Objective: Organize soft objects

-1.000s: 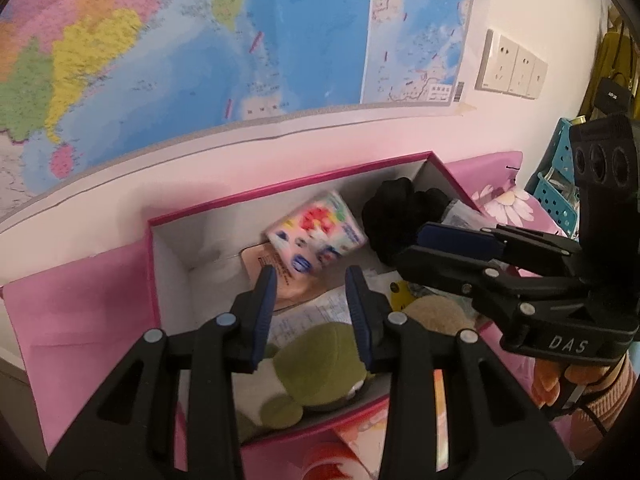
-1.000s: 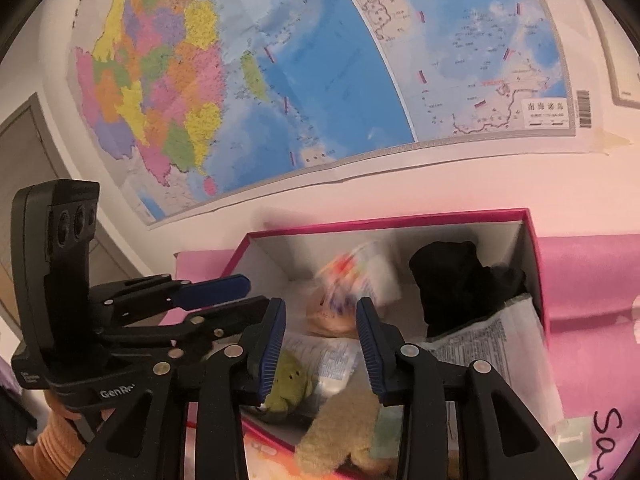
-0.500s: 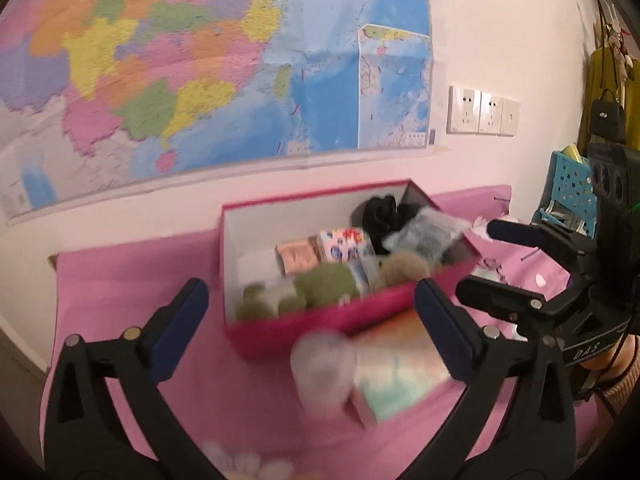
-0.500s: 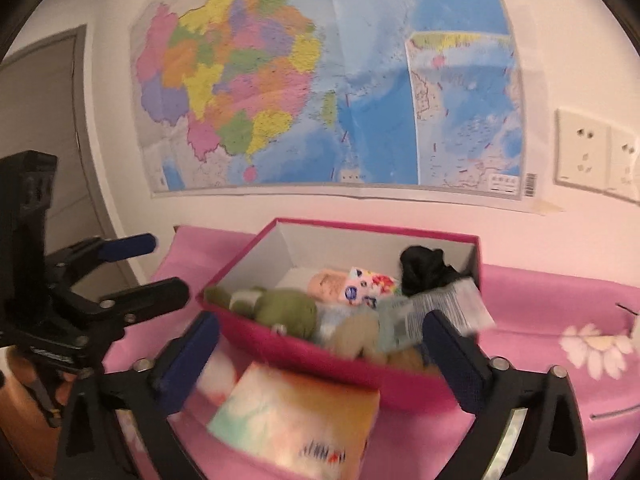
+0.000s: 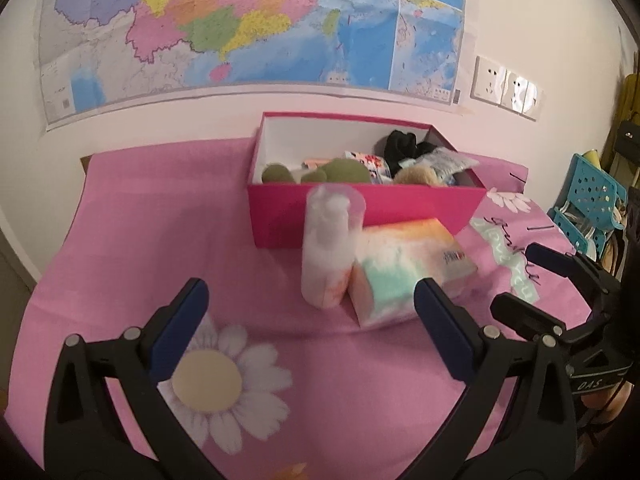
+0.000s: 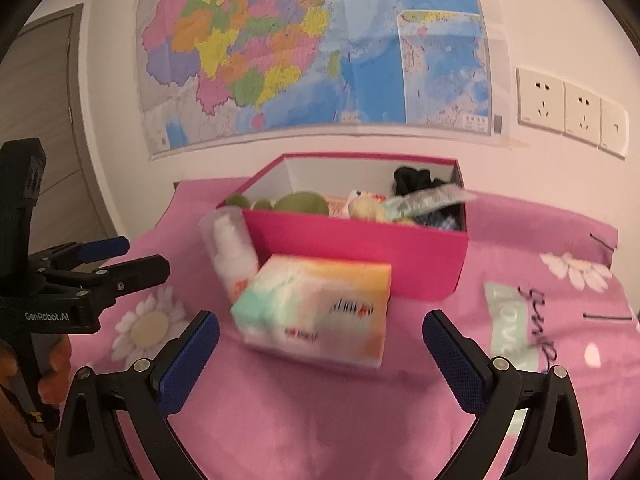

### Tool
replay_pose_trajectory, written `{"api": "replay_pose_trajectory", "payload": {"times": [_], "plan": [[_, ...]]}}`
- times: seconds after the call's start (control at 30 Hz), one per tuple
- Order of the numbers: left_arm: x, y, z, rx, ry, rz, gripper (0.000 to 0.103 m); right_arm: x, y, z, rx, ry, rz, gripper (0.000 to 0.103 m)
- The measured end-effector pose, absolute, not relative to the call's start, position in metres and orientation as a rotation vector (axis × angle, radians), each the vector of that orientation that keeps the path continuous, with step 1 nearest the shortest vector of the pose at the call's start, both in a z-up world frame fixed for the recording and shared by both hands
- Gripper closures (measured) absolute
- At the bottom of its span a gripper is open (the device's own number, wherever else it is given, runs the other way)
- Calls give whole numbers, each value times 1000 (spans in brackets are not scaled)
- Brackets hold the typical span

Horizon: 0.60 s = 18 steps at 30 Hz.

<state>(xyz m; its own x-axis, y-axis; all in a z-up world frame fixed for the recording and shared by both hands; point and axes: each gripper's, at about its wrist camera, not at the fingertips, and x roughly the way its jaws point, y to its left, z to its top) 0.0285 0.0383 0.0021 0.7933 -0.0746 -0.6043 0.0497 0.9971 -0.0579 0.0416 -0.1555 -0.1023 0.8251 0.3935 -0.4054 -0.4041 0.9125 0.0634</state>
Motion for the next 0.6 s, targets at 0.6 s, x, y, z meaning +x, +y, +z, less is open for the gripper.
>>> {"api": "replay_pose_trajectory", "payload": {"times": [0.6], "plan": [[20, 10, -23, -27, 700, -81, 0, 32, -196, -129, 37, 504, 328, 0]]}}
